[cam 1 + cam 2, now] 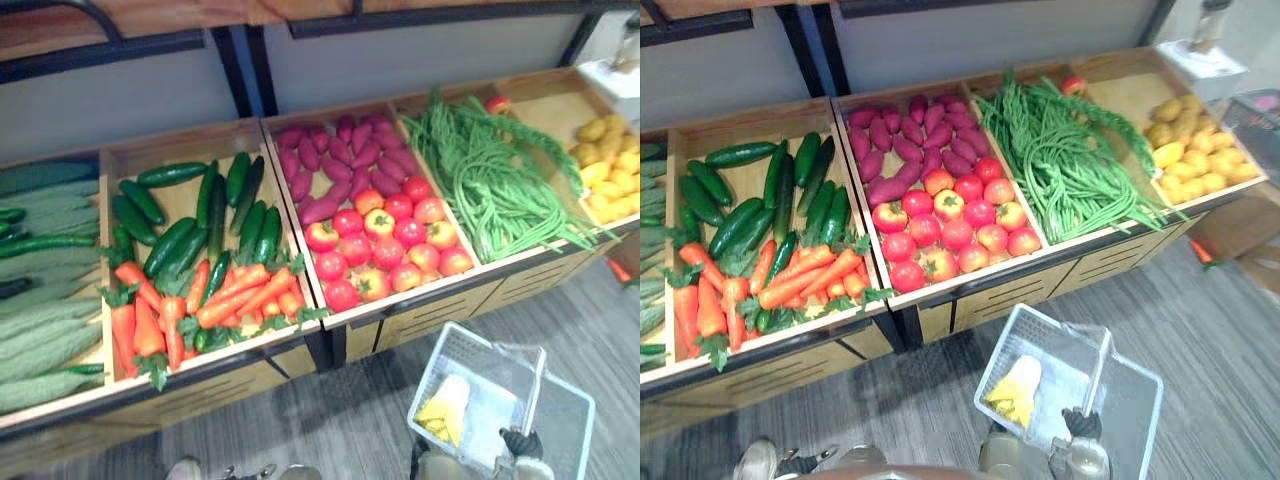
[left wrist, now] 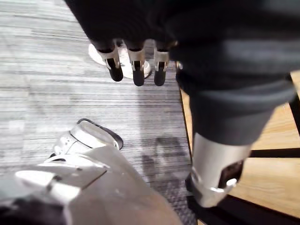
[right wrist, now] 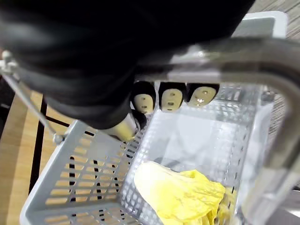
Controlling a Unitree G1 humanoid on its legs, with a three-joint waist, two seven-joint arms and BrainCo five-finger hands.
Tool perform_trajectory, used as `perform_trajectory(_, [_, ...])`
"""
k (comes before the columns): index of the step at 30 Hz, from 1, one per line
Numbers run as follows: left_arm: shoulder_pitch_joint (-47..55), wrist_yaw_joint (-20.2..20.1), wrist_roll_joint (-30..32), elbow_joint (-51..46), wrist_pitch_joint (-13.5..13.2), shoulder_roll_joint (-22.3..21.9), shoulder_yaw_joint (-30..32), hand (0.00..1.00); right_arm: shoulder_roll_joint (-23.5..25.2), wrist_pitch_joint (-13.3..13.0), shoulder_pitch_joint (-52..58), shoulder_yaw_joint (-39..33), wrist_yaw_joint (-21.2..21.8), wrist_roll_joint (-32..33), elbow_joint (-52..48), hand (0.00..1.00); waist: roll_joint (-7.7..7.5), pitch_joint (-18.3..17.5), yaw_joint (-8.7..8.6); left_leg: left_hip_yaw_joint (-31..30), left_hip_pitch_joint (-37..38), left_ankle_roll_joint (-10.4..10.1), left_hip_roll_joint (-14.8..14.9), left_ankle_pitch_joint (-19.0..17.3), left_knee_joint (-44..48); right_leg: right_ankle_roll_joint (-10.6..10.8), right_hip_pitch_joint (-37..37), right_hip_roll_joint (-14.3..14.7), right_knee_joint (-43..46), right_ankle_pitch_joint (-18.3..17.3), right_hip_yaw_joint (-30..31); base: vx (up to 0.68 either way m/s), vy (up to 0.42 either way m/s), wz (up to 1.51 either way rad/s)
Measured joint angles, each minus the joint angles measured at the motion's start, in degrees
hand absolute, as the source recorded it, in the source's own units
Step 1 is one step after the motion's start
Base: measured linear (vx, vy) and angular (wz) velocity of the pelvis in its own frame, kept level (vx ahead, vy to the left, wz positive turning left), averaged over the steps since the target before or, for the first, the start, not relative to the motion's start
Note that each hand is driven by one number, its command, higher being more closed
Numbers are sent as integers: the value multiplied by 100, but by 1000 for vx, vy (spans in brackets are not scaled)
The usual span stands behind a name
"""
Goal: Pick vegetable in the basket
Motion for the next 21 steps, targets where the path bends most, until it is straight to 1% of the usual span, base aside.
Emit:
perform_trajectory(1, [15, 5, -39, -3, -11, -20, 48, 0, -9, -1, -26, 103, 35, -70, 39, 100, 13, -1, 2, 9, 9, -128, 126, 376, -213, -118, 0, 83, 65, -68, -148, 43, -366, 45])
perform_trajectory(2, [21, 5, -86, -4, -11, -20, 58, 0, -15, -1, -45, 150, 34, -75, 41, 100, 12, 0, -1, 10, 2, -159, 162, 499, -272, -148, 3, 108, 66, -84, -204, 28, -390, 53])
perform_trajectory(3, [34, 8, -187, -6, -11, -30, 59, 0, -47, -7, -51, 267, 33, -75, 41, 100, 20, -5, -9, 9, -63, -225, 250, 699, -360, -250, 0, 162, 67, -143, -343, -4, -242, 42])
perform_trajectory(4, [39, 10, -225, -8, -12, -34, 57, 0, -52, -7, -50, 325, 28, -74, 41, 100, 29, -7, -18, 13, -110, -255, 283, 790, -400, -312, -10, 180, 63, -182, -428, -18, -217, 42])
perform_trajectory(5, [40, 16, -230, -8, -12, -34, 56, 0, -56, -8, -51, 375, 28, -74, 41, 100, 35, -2, -24, 25, -132, -261, 297, 843, -422, -331, -23, 185, 66, -194, -466, -51, -163, 36])
perform_trajectory(6, [46, 20, -230, -14, -13, -34, 46, 0, -62, -10, -55, 439, 29, -74, 34, 100, 34, -2, -29, 170, -181, -258, 308, 940, -441, -354, -24, 162, 67, -210, -546, -81, -102, 39])
perform_trajectory(8, [54, 33, -230, -18, -13, -29, 32, 0, -58, -13, -56, 439, 30, -74, 38, 100, 19, 7, -62, 840, -224, -167, 277, 1084, -479, -367, -6, 54, 57, -222, -657, -99, -40, 40])
perform_trajectory(9, [57, 62, -229, -20, -13, -9, -34, 0, -70, -36, -57, 435, 28, -73, 41, 100, 15, 10, -99, 1370, -240, -85, 232, 1169, -524, -350, -9, -39, 33, -221, -710, -101, 19, 32])
perform_trajectory(10, [38, 81, -230, -30, -14, 6, -108, 0, -83, -54, -57, 437, 27, -74, 70, 100, 15, 9, -113, 1588, -256, -58, 208, 1187, -544, -307, -9, -64, -6, -222, -722, -128, 53, 37])
perform_trajectory(11, [39, 154, -229, -92, -13, 45, -266, 0, -128, -62, -60, 449, 25, -72, 151, 100, 30, 7, -122, 1817, -302, 1, 171, 1228, -628, -271, -5, -90, -125, -169, -760, -121, 89, 28])
perform_trajectory(12, [69, 217, -227, -307, -13, 35, -407, 0, -203, -59, -58, 486, 27, -70, 215, 100, 56, 14, -110, 1874, -326, 35, 150, 1253, -814, -224, 1, -84, -348, -17, -797, -113, 100, 26])
perform_trajectory(13, [71, 261, -215, -496, -17, 35, -527, 0, -249, -59, -56, 493, 26, -68, 232, 100, 68, 14, -118, 1858, -402, 3, 123, 1306, -938, -184, -4, -87, -550, 124, -829, -120, 177, 19])
perform_trajectory(14, [49, 289, -202, -859, -33, 58, -718, 0, -295, -70, -59, 502, 30, -70, 243, 100, 94, -6, -113, 1852, -526, 92, 34, 1377, -1045, -115, 8, -120, -880, 346, -844, -84, 158, 14])
perform_trajectory(15, [39, 325, -137, -1135, -90, 101, -883, 0, -312, -96, -67, 502, 29, -74, 257, 100, 43, 23, -106, 1853, -614, 139, -54, 1412, -1109, -73, 7, -148, -1109, 519, -846, -74, 168, 10])
perform_trajectory(16, [39, 353, -103, -1296, -130, 148, -991, 0, -314, -112, -68, 503, 30, -74, 262, 100, 7, 46, -107, 1855, -666, 175, -112, 1438, -1124, -52, 11, -190, -1239, 620, -839, -41, 174, 8])
perform_trajectory(17, [1, 392, -49, -1669, -154, 254, -1181, 0, -314, -116, -78, 525, 29, -73, 279, 100, -67, 92, -106, 1851, -726, 191, -248, 1491, -1150, -8, 44, -293, -1439, 821, -832, -26, 209, 11])
perform_trajectory(18, [-2, 422, 127, -2035, -206, 403, -1356, 0, -318, -134, -100, 553, 29, -71, 323, 100, -105, 133, -121, 1828, -719, 218, -371, 1508, -1182, 43, 125, -399, -1593, 974, -824, -15, 208, 12])
perform_trajectory(19, [-1, 444, 199, -2226, -220, 480, -1434, 0, -319, -137, -100, 557, 26, -70, 328, 100, -121, 138, -132, 1816, -715, 235, -433, 1516, -1184, 61, 155, -450, -1645, 1018, -822, 14, 123, 15])
perform_trajectory(20, [19, 487, 346, -2535, -292, 606, -1543, 0, -323, -150, -97, 559, 23, -70, 329, 100, -131, 148, -163, 1785, -700, 265, -517, 1514, -1183, 100, 217, -529, -1698, 1047, -838, 37, 130, 24])
perform_trajectory(21, [81, 588, 629, -3085, -451, 835, -1661, 0, -353, -203, -93, 624, 22, -69, 329, 100, -134, 150, -217, 1736, -688, 304, -626, 1502, -1177, 134, 303, -630, -1751, 1071, -887, 45, 114, 25])
